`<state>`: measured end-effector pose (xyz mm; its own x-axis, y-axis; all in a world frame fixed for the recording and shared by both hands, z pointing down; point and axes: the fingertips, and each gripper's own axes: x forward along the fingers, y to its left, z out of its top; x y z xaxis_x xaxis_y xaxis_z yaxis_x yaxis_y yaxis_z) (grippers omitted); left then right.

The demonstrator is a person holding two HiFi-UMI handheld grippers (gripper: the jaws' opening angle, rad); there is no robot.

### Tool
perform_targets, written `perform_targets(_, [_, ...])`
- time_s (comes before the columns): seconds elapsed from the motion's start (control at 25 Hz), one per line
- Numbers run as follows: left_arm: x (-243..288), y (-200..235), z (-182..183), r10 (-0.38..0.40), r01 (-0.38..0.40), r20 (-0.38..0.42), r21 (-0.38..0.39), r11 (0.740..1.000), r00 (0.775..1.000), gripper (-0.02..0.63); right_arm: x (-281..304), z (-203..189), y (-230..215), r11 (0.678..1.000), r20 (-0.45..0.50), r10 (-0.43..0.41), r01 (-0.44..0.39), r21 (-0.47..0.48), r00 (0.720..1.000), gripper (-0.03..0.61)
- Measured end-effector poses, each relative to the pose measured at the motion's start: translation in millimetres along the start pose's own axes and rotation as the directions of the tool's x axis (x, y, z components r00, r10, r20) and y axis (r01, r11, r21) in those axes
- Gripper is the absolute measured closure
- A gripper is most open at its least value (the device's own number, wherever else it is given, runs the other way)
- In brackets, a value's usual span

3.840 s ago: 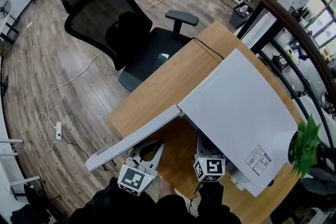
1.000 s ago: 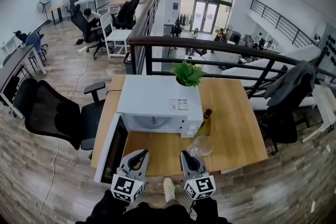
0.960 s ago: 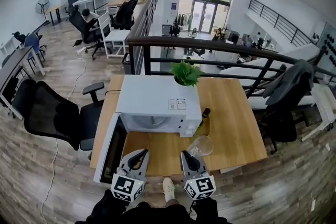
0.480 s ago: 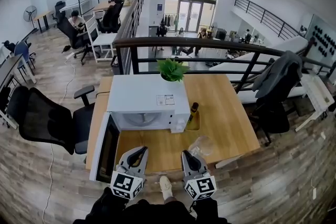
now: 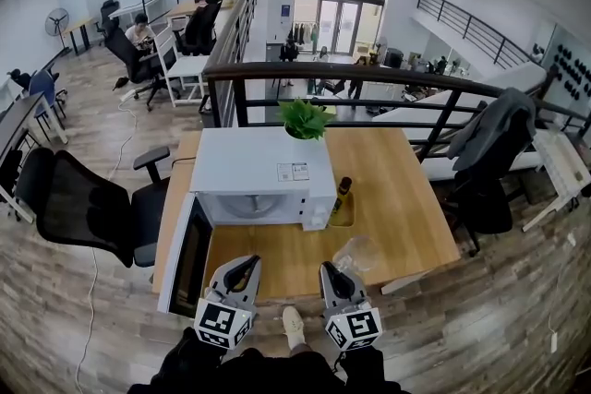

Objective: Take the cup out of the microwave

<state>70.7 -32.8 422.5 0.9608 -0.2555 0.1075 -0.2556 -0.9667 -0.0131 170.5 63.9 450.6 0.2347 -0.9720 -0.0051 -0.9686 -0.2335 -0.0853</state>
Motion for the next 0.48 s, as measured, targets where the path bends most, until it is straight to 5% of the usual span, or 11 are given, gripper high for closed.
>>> perform_targets(0.48, [-1.3, 1.1, -1.2, 0.025, -0.025, -0.005, -0.007, 1.000, 1.000, 0.586, 2.8, -0.8, 0.2, 1.000, -0.008, 0.024, -0.024, 0.002, 1.000, 0.546])
